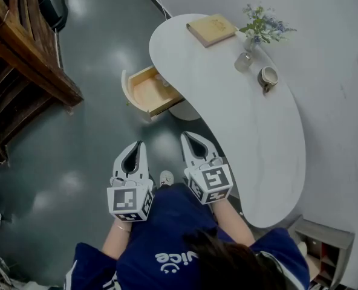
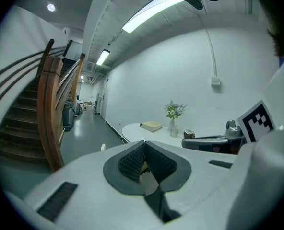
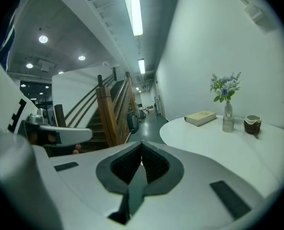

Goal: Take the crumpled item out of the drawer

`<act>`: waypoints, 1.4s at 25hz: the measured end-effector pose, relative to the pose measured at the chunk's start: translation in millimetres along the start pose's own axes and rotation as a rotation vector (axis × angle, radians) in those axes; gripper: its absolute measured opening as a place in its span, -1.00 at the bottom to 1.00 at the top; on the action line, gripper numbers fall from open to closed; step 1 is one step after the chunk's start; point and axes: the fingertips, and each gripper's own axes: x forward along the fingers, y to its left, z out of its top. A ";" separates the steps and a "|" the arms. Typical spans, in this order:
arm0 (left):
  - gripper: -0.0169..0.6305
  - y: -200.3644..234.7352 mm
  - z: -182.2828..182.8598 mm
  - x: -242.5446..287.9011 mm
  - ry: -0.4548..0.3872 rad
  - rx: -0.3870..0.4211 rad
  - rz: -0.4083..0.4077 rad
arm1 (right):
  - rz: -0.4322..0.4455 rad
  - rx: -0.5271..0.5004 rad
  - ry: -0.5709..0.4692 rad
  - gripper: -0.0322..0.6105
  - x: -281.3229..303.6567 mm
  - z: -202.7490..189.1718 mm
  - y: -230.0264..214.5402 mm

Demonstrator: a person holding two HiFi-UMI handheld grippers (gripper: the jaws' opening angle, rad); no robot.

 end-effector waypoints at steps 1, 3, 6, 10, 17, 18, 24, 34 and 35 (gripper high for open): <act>-0.93 1.3 1.2 3.8 -0.001 0.000 -0.001 | 0.001 0.000 0.003 -0.88 3.1 0.1 -1.3; -0.93 5.2 3.1 11.2 -0.001 0.000 -0.002 | 0.000 -0.001 0.011 -0.88 9.5 0.0 -3.6; -0.93 14.9 5.1 22.8 0.006 -0.001 -0.009 | -0.015 0.001 0.015 -0.88 20.2 2.1 -6.7; -0.93 28.4 11.1 44.1 0.012 0.001 -0.037 | -0.040 0.013 0.027 -0.88 39.9 5.0 -13.2; -0.93 68.7 24.2 89.1 0.038 -0.006 -0.073 | -0.089 0.032 0.049 -0.88 87.6 19.7 -17.9; -0.93 75.1 24.9 96.4 0.045 -0.007 -0.079 | -0.098 0.035 0.052 -0.88 95.2 21.2 -18.8; -0.93 107.9 31.2 134.9 0.067 0.006 -0.143 | -0.142 0.044 0.079 -0.88 139.5 24.2 -16.6; -0.93 158.3 46.8 185.9 0.098 0.038 -0.242 | -0.229 0.046 0.134 -0.88 203.4 25.0 -13.6; -0.93 162.3 47.4 189.4 0.101 0.039 -0.251 | -0.241 0.049 0.143 -0.88 206.8 23.2 -14.4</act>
